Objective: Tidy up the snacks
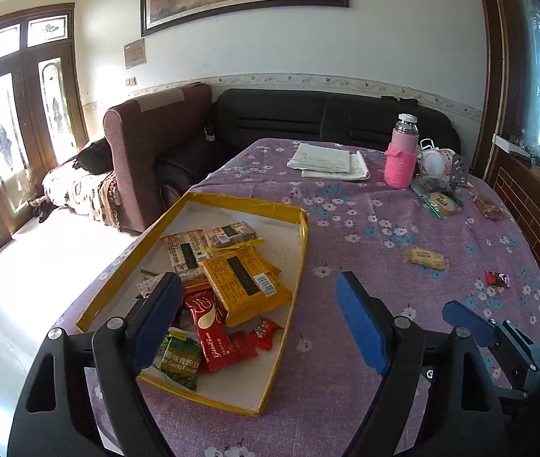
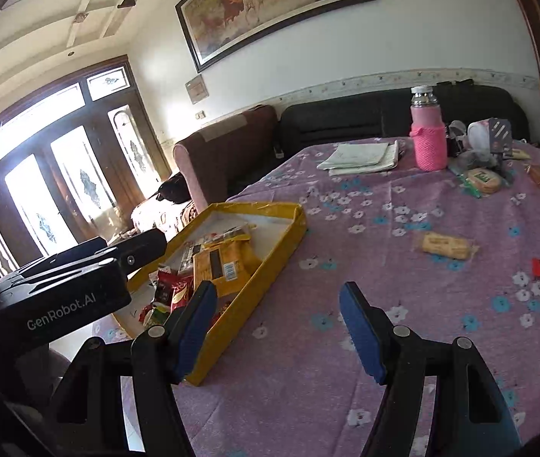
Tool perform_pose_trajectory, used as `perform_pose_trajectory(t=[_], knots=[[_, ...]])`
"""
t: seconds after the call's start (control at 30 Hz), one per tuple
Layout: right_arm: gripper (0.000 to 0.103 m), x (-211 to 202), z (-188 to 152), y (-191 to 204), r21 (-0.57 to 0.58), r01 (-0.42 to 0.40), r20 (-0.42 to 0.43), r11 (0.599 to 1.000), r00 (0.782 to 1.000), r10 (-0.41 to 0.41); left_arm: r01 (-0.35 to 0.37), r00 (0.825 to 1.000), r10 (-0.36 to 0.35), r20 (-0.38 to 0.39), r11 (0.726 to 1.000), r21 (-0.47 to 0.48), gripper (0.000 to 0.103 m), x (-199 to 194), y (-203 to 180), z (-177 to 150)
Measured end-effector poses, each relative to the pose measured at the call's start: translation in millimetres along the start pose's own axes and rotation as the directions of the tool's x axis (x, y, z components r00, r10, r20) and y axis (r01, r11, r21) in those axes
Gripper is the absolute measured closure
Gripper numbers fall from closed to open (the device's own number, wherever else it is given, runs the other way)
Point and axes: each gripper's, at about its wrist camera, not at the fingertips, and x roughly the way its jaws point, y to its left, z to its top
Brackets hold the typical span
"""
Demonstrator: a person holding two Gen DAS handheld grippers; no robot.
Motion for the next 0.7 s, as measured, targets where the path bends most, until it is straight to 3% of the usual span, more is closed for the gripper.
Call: perform_pose_trajectory(t=[0.17, 0.7], knots=[[0.034, 14, -3, -6, -0.012, 0.016, -0.029, 1.0, 0.999, -0.017, 0.024, 0.999, -0.024, -0.023, 1.0, -0.009, 0.02, 18, -3, 0], [0.034, 12, 12, -102, 0.148, 0.192, -0.037, 0.97, 0.981, -0.188, 0.079, 0.991, -0.074, -0.111, 0.996, 0.035, 0.02, 57, -27, -7]])
